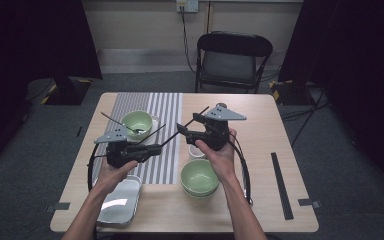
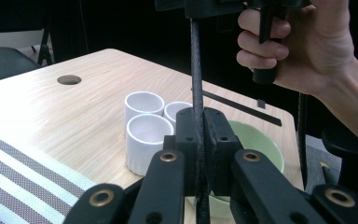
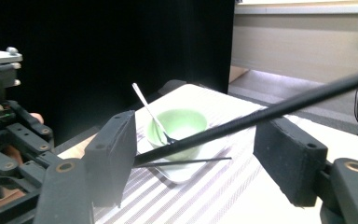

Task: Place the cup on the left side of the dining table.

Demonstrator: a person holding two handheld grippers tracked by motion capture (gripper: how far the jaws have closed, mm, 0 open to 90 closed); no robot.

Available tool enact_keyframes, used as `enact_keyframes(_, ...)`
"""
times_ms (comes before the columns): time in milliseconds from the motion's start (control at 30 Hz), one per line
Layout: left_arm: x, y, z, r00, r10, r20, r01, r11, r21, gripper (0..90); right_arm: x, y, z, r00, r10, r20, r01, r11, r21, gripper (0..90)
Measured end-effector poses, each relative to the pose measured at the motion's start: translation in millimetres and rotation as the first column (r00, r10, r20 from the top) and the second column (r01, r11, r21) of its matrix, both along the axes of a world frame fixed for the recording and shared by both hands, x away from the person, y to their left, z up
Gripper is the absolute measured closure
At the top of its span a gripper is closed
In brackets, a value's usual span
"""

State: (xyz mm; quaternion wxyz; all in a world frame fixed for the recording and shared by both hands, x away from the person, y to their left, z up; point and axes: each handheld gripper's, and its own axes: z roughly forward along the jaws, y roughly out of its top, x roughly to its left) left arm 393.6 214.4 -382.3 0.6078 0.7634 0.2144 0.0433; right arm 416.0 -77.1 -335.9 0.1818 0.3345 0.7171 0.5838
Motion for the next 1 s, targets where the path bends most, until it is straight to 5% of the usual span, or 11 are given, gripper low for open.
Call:
enact_keyframes(267,1.4,2.8,-1.7,0.9999,0.011,-0.003,-0.011,0.9999,-0.006,85.7,1.1,-0.9,-12.8,0.999,-0.036,-0.028,0.036,0.999,-0.009,25.9)
enact_keyframes(1000,2.7,9.3,-1.8,0.9994,0.033,0.008,-0.033,0.9994,-0.008,85.7,2.7,-13.8,-10.0,0.993,-0.115,-0.026,0.115,0.993,0.0,24.2)
